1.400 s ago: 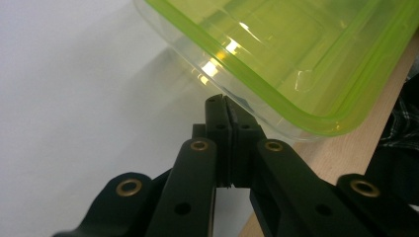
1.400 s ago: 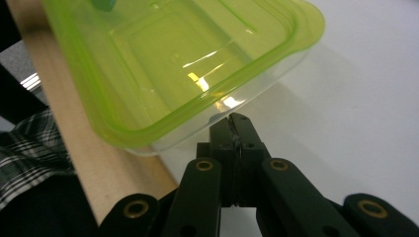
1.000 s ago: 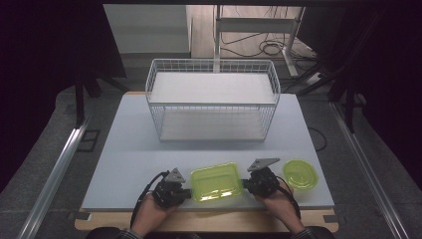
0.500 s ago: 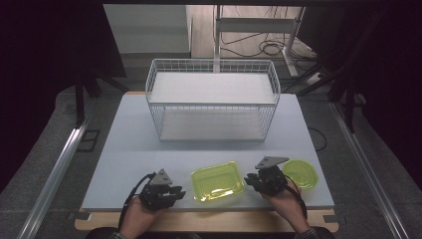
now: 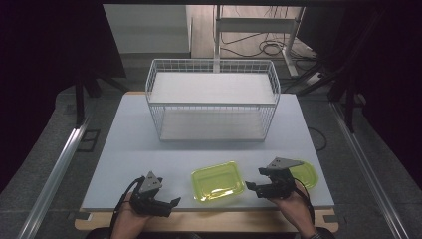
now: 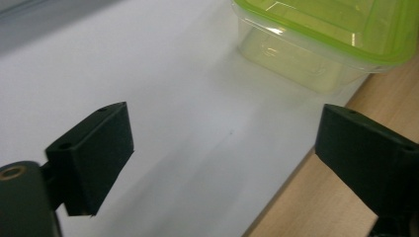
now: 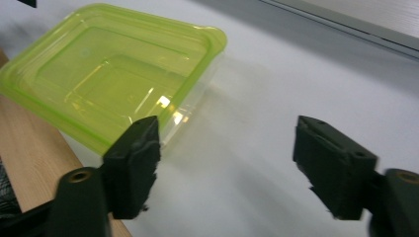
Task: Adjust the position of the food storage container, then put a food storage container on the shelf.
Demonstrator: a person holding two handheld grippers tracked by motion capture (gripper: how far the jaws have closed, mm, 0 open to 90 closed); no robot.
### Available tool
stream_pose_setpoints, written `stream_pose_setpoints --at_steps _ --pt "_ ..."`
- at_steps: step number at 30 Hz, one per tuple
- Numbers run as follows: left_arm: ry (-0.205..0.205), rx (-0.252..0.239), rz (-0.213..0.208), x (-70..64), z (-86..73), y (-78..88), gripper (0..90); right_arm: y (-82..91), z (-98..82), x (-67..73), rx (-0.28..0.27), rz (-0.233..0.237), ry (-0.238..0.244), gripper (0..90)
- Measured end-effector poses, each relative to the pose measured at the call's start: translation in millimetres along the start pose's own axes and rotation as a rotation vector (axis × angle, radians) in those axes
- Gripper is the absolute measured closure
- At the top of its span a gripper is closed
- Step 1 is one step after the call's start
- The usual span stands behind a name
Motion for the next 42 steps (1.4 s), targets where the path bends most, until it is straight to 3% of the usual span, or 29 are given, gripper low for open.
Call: stream_pose_setpoints --at_steps 7,16,19,23,34,42 --pt "-0.014 -0.025 -0.009 0.4 -1.1 -3.7 4.4 -5.2 -0.1 1.1 0.008 0.007 0.005 9.5" --pt "-0.027 -0.041 -0.005 0.3 -1.1 -5.2 3.9 -5.4 3.1 0.8 0.01 0.009 -0.039 6.0" --pt "-0.037 -0.029 0.001 -0.2 -1.9 -6.9 4.0 -4.9 5.3 -0.2 0.01 0.026 -0.079 6.0" --pt "-0.042 -0.027 0.001 -0.6 -1.8 -7.0 4.0 -5.1 6.6 0.5 0.022 0.029 -0.087 9.6" --pt "-0.05 -0.021 0.006 -1.4 -2.1 -9.0 4.1 -10.2 19.4 2.7 0.022 0.085 -0.112 31.4" --pt "-0.059 -0.015 0.002 -2.3 -2.2 -9.8 4.3 -21.4 23.9 -6.0 0.063 0.163 -0.225 46.5"
Point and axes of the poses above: each handheld gripper's, and its own axes: y roughly backward along the jaws, z roughly out of its top, x roughly to its left, the point moved 3 cm from there along -y, roughly forward along the jaws, and after that the axes turned 3 degrees about -y, right-handed, at the moved point
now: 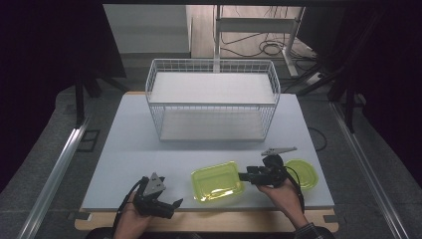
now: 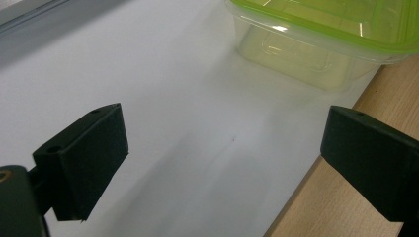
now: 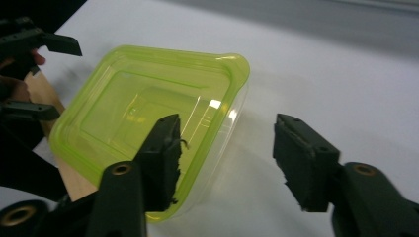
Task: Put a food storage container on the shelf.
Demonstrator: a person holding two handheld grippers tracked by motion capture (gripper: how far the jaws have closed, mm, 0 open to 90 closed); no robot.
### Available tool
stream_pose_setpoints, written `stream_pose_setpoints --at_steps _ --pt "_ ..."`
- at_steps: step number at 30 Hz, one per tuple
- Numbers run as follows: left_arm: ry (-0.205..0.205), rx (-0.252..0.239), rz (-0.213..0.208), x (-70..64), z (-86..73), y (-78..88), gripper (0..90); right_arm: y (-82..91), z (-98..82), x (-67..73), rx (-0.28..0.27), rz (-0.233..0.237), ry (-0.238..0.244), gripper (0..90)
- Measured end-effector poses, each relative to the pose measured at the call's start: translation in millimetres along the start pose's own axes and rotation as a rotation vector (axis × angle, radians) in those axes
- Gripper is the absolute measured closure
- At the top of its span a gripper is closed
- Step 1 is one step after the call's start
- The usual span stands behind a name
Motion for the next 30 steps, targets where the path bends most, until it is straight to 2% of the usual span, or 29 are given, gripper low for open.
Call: stream_pose_setpoints --at_steps 3,6,7,8,9,12,13,14,15,18,19,21,25,30 --pt "-0.007 0.002 -0.002 -1.0 0.0 -0.7 4.2 -5.4 2.8 -2.1 0.018 0.027 -0.021 50.7" --pt "-0.01 0.005 -0.003 -1.3 -0.1 -0.9 4.3 -9.5 4.3 -2.8 0.035 0.032 -0.037 53.0" --pt "-0.013 0.006 -0.003 -1.5 -0.1 -0.9 4.3 -14.3 4.6 -4.1 0.057 0.05 -0.059 55.4" --pt "-0.014 0.006 -0.002 -1.7 -0.1 -0.9 4.3 -14.3 4.6 -4.1 0.057 0.05 -0.059 55.4" --pt "-0.016 0.006 -0.003 -2.0 -0.1 -1.1 4.3 -17.5 3.7 -5.2 0.077 0.056 -0.079 57.9" --pt "-0.019 0.008 -0.006 -2.3 -0.1 -1.5 4.4 -19.6 2.5 -6.7 0.091 0.072 -0.099 61.0" --pt "-0.027 0.012 -0.006 -2.6 -0.2 -1.6 4.3 -20.7 1.8 -7.3 0.101 0.099 -0.123 65.7" --pt "-0.027 0.012 -0.006 -2.6 -0.2 -1.6 4.4 -20.7 1.8 -7.3 0.101 0.099 -0.123 65.7" --pt "-0.033 0.014 -0.006 -3.3 0.0 -1.8 4.4 -21.5 1.6 -6.8 0.11 0.125 -0.159 69.3" --pt "-0.036 0.013 -0.005 -3.5 0.1 -1.7 4.3 -21.8 2.0 -7.7 0.116 0.139 -0.189 72.4" --pt "-0.035 0.011 -0.005 -3.3 0.2 -1.5 4.4 -22.1 2.3 -8.6 0.118 0.18 -0.219 76.8" --pt "-0.033 0.01 -0.003 -3.0 0.1 -1.2 4.4 -22.2 3.1 -7.4 0.119 0.221 -0.245 79.5" --pt "-0.033 0.007 -0.003 -2.9 0.1 -0.9 4.4 -21.3 4.6 -4.6 0.12 0.222 -0.238 79.9" --pt "-0.031 0.002 -0.001 -2.5 0.3 -0.3 4.4 -17.8 6.7 -3.9 0.098 0.218 -0.23 80.1"
Point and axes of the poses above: each handheld gripper's, and its own axes: y roughly backward along the jaws, z roughly out of its top, x roughly to its left, the point moved 3 cm from there along -y, roughly forward along the jaws, and after that the axes turned 3 degrees about -y, right-handed, at the moved point
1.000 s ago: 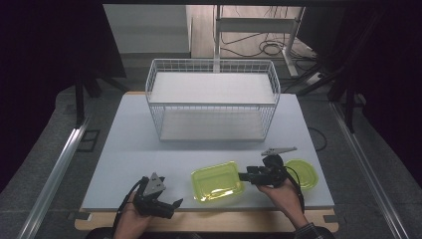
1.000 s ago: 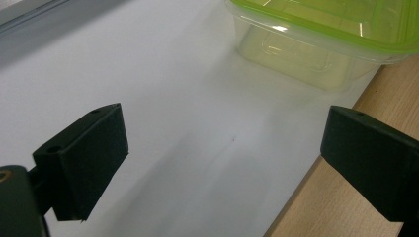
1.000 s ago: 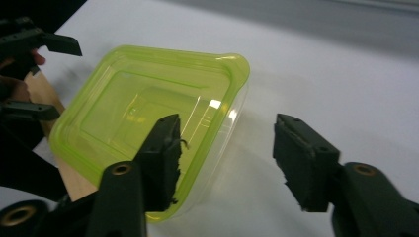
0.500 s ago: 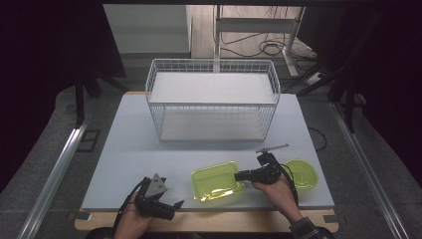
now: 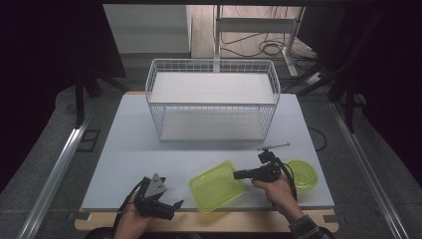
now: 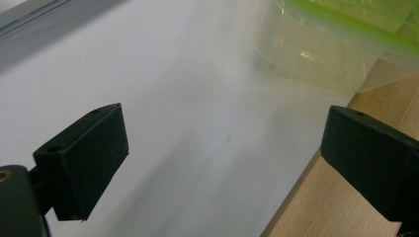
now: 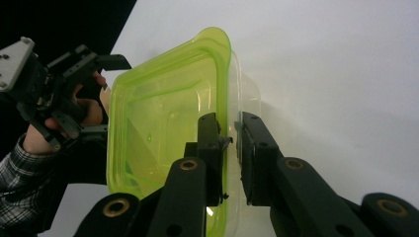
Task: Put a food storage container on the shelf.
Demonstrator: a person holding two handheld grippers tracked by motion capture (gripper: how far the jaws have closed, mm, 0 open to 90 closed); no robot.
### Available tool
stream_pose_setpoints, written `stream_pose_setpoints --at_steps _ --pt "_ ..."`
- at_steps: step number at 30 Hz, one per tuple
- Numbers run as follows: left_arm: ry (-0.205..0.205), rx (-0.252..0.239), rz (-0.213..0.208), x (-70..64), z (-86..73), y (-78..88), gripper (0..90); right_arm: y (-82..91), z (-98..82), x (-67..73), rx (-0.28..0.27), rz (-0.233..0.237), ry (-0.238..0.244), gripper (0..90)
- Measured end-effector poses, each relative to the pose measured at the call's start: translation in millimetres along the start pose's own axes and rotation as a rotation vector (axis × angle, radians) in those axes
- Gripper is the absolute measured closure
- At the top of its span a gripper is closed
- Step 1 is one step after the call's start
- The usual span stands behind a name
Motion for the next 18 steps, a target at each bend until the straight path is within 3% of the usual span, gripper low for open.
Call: stream_pose_setpoints --at_steps 7,18 --pt "0.03 -0.019 -0.001 2.7 0.4 2.6 4.2 12.6 9.1 4.6 -0.064 0.027 -0.001 80.0" --pt "0.029 -0.009 0.004 3.1 -0.3 2.1 4.1 28.1 25.8 10.4 -0.131 0.046 0.003 80.0"
Point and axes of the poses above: each handheld gripper's, and its own axes: y roughly backward along the jaws, z roughly out of its top, x roughly to its left, the point moved 3 cm from there along -y, roughly forward along the jaws, and after that the axes turned 3 degrees about -y, right-handed, at the moved point
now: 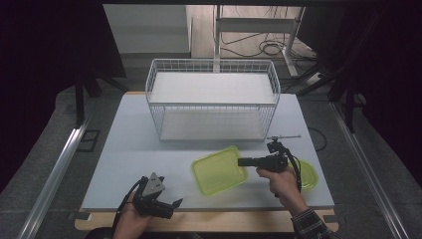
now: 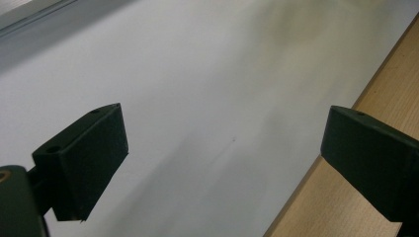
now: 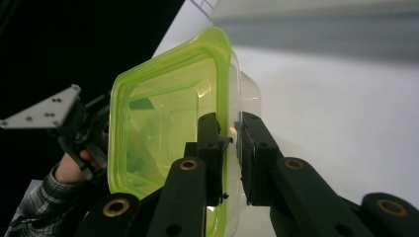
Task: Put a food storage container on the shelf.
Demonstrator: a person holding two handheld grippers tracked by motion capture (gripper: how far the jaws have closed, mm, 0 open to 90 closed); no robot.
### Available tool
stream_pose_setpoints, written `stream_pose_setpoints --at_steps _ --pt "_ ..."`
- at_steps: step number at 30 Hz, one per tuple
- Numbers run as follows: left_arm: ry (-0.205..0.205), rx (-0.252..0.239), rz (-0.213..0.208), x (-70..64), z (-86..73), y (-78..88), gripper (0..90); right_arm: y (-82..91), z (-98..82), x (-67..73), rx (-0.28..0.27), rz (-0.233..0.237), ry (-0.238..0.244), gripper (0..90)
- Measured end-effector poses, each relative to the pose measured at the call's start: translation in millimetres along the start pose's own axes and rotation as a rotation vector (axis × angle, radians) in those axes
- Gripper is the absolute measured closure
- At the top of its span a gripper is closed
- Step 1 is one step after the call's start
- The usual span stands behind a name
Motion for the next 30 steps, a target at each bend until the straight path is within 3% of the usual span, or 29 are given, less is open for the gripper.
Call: stream_pose_setpoints --at_steps 30 --pt "0.0 0.019 -0.003 0.0 -0.7 -2.1 3.6 34.9 66.8 33.3 -0.146 0.028 0.035 80.0"
Point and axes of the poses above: each handheld gripper's, and its own axes: y roughly backward along the jaws, z roughly out of its top, x roughly to its left, the point moved 3 cm from there along -y, roughly forward along the jaws, and after that the axes turned 3 degrees about -y, right-handed, at the moved point
